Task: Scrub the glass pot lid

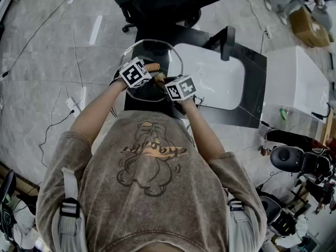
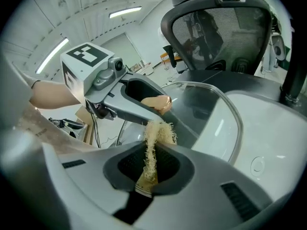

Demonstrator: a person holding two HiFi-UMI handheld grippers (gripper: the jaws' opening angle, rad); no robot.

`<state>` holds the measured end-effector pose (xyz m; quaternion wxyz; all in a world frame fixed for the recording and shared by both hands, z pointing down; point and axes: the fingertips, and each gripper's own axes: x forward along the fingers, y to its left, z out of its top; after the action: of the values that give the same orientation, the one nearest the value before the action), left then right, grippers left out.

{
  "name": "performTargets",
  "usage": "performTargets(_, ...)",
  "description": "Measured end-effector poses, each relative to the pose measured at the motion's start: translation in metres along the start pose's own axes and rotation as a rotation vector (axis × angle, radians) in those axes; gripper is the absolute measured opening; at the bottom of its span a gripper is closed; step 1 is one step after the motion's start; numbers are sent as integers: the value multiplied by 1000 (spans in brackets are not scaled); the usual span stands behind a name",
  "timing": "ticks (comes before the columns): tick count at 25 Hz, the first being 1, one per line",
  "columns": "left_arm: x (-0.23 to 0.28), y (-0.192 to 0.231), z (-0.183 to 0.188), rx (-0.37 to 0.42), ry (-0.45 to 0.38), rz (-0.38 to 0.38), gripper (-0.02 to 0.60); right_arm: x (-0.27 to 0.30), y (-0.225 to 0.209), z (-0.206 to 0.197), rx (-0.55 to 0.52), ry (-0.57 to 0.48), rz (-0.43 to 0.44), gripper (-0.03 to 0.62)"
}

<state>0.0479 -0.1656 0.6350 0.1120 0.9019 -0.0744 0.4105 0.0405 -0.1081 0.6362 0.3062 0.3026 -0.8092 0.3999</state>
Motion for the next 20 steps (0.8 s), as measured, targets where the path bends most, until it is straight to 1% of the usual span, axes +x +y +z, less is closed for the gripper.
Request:
performTargets(4, 0, 2, 0, 3, 2, 3, 202, 2, 2, 2, 7, -8, -26, 38)
performTargets(8, 0, 2, 0, 4, 5, -1, 202, 4, 5, 3, 13, -6, -28, 38)
performTargets(11, 0, 2, 0, 1, 8, -2, 202, 7, 12, 1, 5, 8, -12, 38)
performTargets(15, 0, 1, 0, 1, 10, 1, 202, 10, 17, 1, -13, 15, -36, 38)
performTargets(20, 1, 0, 0, 1, 12, 0, 202, 16, 26, 1, -20, 28, -10, 38)
